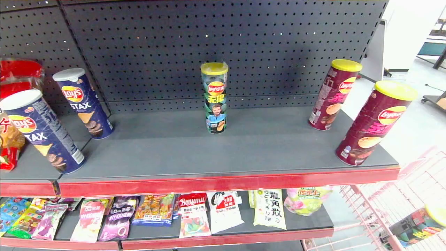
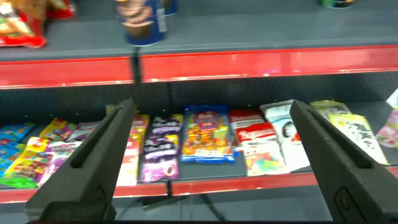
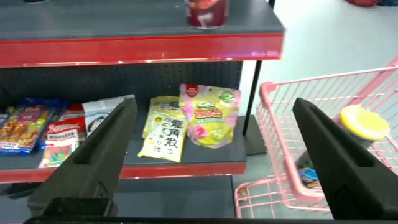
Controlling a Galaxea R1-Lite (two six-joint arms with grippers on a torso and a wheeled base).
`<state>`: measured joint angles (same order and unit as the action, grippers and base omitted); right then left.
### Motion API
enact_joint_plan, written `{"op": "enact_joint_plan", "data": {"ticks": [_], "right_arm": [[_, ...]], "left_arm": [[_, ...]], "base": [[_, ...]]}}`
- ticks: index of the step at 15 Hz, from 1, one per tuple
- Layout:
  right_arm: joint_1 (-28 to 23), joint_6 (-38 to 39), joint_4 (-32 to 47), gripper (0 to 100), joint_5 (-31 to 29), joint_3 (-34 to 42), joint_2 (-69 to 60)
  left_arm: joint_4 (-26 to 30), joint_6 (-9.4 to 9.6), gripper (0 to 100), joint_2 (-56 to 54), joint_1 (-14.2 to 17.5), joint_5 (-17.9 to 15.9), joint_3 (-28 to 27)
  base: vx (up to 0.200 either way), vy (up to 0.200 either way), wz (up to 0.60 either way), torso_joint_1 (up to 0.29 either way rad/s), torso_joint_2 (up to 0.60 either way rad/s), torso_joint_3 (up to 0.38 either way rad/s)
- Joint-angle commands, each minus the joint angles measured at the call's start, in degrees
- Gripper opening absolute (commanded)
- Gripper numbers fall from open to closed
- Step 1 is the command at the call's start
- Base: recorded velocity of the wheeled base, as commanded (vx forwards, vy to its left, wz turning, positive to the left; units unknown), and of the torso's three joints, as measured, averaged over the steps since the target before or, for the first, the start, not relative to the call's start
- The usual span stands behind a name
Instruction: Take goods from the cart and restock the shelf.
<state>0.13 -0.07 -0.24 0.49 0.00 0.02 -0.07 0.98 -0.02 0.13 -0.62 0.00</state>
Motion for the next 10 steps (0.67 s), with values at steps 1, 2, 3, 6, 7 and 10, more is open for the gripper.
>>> {"op": "enact_joint_plan", "data": {"ticks": [1, 2, 3, 6, 7, 10], "right_arm": [[0.04, -0.01, -0.02, 100, 0.04, 0.00, -0.02], [0.04, -0.01, -0.02, 100, 0.04, 0.00, -0.02], [0.04, 0.07, -0.02, 100, 0.04, 0.00, -0.02], [0.04, 0.16, -0.02, 100, 0.04, 0.00, -0.02], [0.04, 0.07, -0.02, 100, 0.04, 0.00, -0.02], [0.04, 0.16, -0.02, 100, -0.05, 0.00, -0.02]], "left_arm": [[-0.01, -0.01, 100, 0.02, 0.04, 0.01, 0.00], [-0.01, -0.01, 100, 0.02, 0.04, 0.01, 0.00], [-0.01, -0.01, 100, 0.02, 0.04, 0.01, 0.00], [-0.01, -0.01, 100, 0.02, 0.04, 0.01, 0.00], [-0.01, -0.10, 100, 0.02, 0.04, 0.01, 0.00], [-0.01, -0.10, 100, 0.02, 0.04, 0.01, 0.00]], "base": [[0.000, -0.200, 0.00, 0.002, -0.01, 0.007], [0.000, -0.200, 0.00, 0.002, 0.00, -0.002], [0.000, 0.000, 0.00, 0.000, 0.00, 0.000], [0.000, 0.000, -0.20, 0.001, 0.00, -0.001], [0.000, 0.000, -0.60, 0.007, 0.01, 0.002], [0.000, 0.000, -0.60, 0.001, 0.00, -0.001]]}}
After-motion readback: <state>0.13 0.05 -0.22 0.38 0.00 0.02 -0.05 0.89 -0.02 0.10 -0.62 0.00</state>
